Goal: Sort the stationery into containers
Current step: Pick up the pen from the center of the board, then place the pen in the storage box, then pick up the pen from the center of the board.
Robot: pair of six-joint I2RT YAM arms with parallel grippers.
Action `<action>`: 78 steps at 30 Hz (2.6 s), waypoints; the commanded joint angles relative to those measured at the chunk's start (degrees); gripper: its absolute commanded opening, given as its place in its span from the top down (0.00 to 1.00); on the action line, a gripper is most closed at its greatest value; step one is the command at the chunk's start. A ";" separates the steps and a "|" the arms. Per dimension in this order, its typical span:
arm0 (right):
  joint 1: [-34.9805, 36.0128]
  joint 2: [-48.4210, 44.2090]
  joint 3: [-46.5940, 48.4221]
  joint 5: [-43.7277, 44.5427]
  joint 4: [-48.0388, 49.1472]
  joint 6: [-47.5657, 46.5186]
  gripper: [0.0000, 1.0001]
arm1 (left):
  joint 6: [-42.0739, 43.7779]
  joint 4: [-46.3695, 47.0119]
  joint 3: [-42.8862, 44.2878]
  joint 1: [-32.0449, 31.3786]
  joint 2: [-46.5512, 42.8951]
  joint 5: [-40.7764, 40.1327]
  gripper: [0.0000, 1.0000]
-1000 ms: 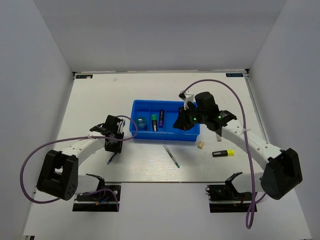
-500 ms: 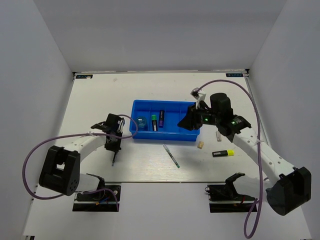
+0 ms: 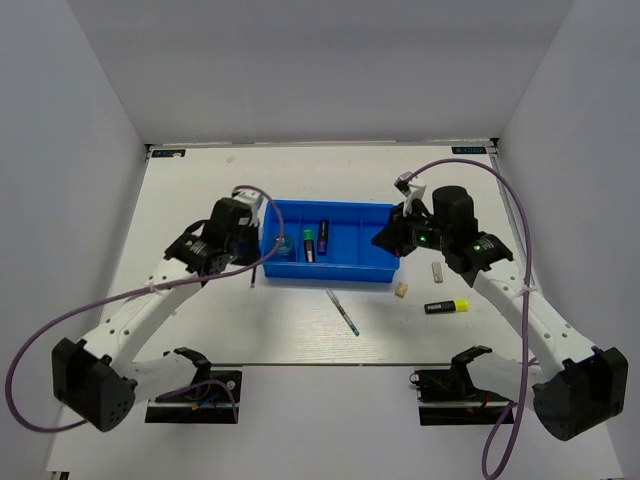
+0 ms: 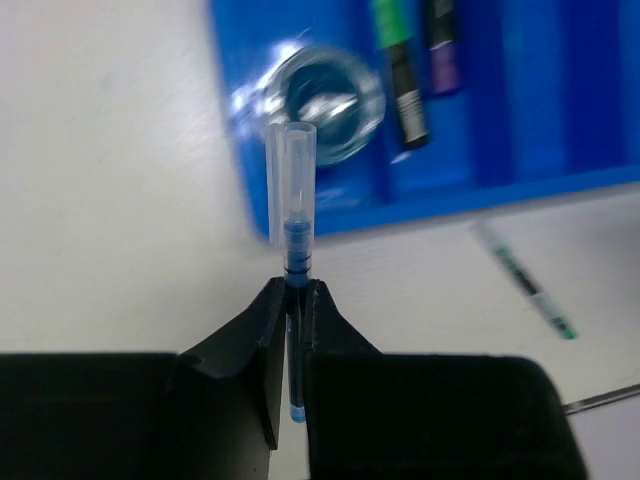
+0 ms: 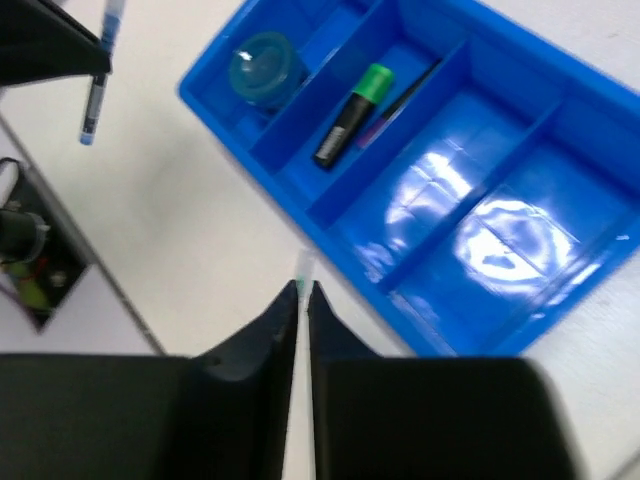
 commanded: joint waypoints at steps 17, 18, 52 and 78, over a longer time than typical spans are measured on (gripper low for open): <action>-3.79 -8.53 -5.97 -1.33 -7.26 -13.48 0.98 | -16.16 18.44 36.85 -14.75 44.57 -2.09 0.97; -3.88 -8.89 -6.41 -1.25 -7.09 -13.74 0.95 | -16.25 18.10 37.13 -14.67 45.19 -2.26 0.94; 25.20 22.03 0.88 8.76 -13.88 -23.33 0.67 | -3.15 -1.59 -16.44 -17.48 -30.88 -27.57 0.10; 30.84 36.55 4.58 20.73 -10.69 -17.79 0.66 | -4.74 -5.46 -23.25 -17.39 -40.59 -33.82 0.10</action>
